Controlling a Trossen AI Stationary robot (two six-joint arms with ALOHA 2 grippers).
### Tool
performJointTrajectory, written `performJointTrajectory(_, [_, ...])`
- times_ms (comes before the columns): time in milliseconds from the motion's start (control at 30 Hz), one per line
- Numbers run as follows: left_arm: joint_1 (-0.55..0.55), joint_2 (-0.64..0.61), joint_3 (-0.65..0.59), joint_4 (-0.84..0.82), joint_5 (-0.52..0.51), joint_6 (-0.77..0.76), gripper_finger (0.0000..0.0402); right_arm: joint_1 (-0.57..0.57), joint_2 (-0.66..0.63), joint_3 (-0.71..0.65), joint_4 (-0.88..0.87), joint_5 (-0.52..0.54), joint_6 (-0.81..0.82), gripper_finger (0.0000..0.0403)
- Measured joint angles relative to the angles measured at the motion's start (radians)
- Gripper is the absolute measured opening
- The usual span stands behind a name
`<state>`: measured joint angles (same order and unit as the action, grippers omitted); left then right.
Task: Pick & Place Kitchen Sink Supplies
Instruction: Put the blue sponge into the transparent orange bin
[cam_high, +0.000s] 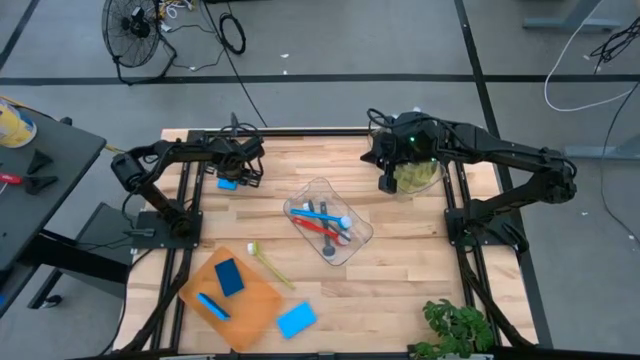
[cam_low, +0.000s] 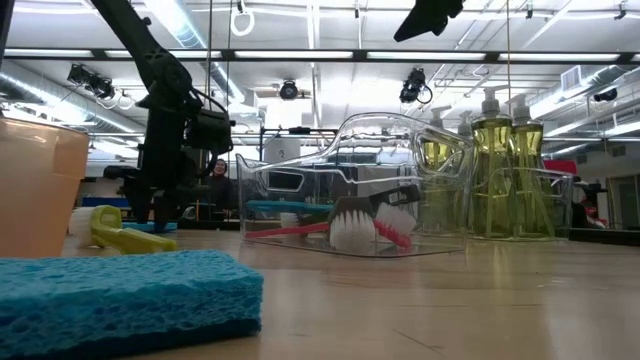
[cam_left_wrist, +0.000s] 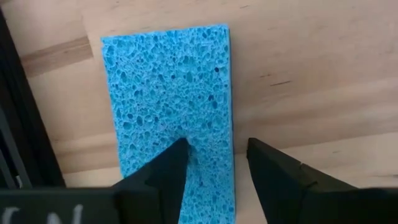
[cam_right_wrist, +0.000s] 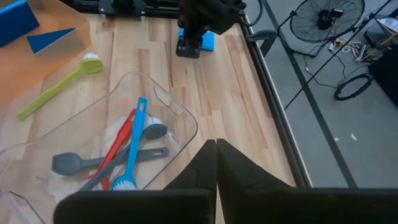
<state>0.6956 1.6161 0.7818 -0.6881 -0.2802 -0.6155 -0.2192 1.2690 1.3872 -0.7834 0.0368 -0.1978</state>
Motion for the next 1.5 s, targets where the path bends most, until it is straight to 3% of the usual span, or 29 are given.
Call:
performJointTrajectory(333, [0.001, 0.001, -0.002, 0.002, 0.003, 0.034, 0.0066, -0.013, 0.000, 0.000, 0.002, 0.000, 0.002, 0.0006])
performJointTrajectory(500, [0.001, 0.000, -0.001, 0.006, 0.025, 0.046, 0.0035, -0.013, 0.000, 0.000, 0.022, 0.000, 0.001, 0.0006])
performJointTrajectory(767, [0.001, -0.007, -0.001, 0.001, 0.038, 0.063, 0.0013, -0.013, 0.000, 0.000, 0.029, 0.000, -0.024, 0.0006])
performJointTrajectory(1000, [0.000, -0.034, 0.070, -0.070, 0.081, 0.099, 0.0004, -0.013, 0.000, 0.000, 0.029, 0.000, -0.028, 0.0006])
performJointTrajectory(1500, [-0.043, -0.038, 0.443, -0.419, 0.206, 0.335, 0.0001, -0.013, 0.000, 0.000, 0.028, 0.000, -0.032, 0.0006])
